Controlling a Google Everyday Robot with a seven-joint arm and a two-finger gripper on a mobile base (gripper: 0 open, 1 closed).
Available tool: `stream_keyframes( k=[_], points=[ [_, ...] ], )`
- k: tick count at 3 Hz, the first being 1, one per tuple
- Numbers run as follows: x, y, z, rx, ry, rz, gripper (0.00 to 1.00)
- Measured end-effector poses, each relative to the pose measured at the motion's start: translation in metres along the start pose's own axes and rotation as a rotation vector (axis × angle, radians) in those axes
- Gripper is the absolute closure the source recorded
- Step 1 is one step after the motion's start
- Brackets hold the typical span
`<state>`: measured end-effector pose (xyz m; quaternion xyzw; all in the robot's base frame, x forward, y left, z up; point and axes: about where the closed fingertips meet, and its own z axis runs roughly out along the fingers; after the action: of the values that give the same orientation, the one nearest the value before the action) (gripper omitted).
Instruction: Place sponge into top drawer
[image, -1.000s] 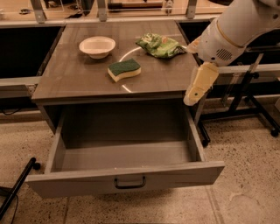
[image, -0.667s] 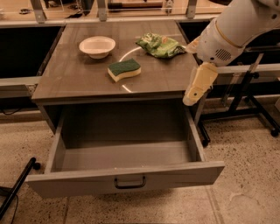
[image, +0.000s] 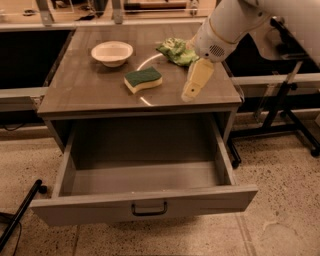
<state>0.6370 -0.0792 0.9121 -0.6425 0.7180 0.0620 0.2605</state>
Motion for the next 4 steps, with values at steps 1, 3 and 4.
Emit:
stream_keyframes(
  k=[1, 3, 4],
  points=[
    [-0.015, -0.019, 0.020, -0.002, -0.006, -0.012, 0.00],
    [-0.057, -0.042, 0.068, -0.051, -0.030, -0.054, 0.00],
    [-0.075, -0.047, 0.097, -0.105, -0.020, -0.095, 0.00]
  ],
)
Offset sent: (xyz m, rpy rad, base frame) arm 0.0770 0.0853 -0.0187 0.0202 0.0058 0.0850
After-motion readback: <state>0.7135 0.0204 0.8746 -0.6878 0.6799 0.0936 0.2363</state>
